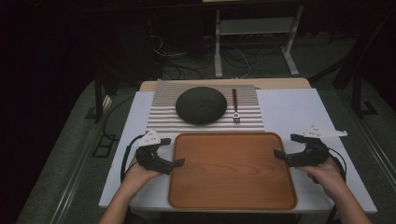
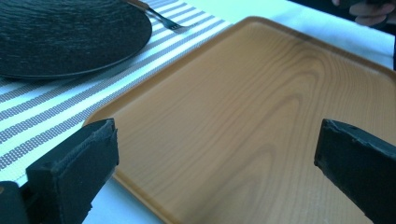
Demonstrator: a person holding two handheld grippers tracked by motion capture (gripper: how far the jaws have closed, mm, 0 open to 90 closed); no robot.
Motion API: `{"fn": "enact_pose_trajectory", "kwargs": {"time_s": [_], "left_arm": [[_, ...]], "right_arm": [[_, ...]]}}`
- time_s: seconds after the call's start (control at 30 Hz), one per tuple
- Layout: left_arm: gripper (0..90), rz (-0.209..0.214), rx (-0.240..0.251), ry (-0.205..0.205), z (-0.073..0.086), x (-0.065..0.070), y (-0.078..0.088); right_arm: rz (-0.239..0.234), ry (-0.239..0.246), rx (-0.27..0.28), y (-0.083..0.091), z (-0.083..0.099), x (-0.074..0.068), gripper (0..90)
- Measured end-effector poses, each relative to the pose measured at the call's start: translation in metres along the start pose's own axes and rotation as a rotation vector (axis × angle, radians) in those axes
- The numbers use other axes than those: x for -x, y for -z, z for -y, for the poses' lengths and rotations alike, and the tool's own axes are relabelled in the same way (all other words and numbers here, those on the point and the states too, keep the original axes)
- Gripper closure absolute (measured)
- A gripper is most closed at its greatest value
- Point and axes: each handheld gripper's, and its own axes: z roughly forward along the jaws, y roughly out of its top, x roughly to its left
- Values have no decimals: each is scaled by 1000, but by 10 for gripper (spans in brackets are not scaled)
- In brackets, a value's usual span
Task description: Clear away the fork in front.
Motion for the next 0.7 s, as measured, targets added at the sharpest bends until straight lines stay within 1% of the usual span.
{"fn": "enact_pose_trajectory", "kwargs": {"time_s": [0.07,0.1,0.2,0.23,0.27,0.4,0.57,0.63,0.67,0.7], "left_arm": [[0,2,-1,-1,0,-1,0],[0,3,-5,-3,1,-1,0],[0,0,-8,-6,1,0,0],[0,-12,-13,-19,1,1,0],[0,-15,-12,-21,1,1,0],[0,-15,-1,-18,1,1,2],[0,-18,-8,-14,3,2,2],[0,-21,-5,-11,3,1,3],[0,-20,1,-10,2,1,4],[0,-22,2,-8,2,1,4]], "right_arm": [[1,3,-8,-2,-1,1,0],[9,8,-9,-7,-4,3,0],[15,0,-10,-10,-6,4,0],[19,-5,-12,-12,-9,5,0],[22,-2,-12,-13,-11,5,0],[20,9,-13,-17,-16,5,0],[20,7,-16,-25,-24,6,0],[9,3,-28,-32,-29,9,0],[9,3,-28,-32,-29,9,0],[15,3,-27,-37,-33,10,2]]}}
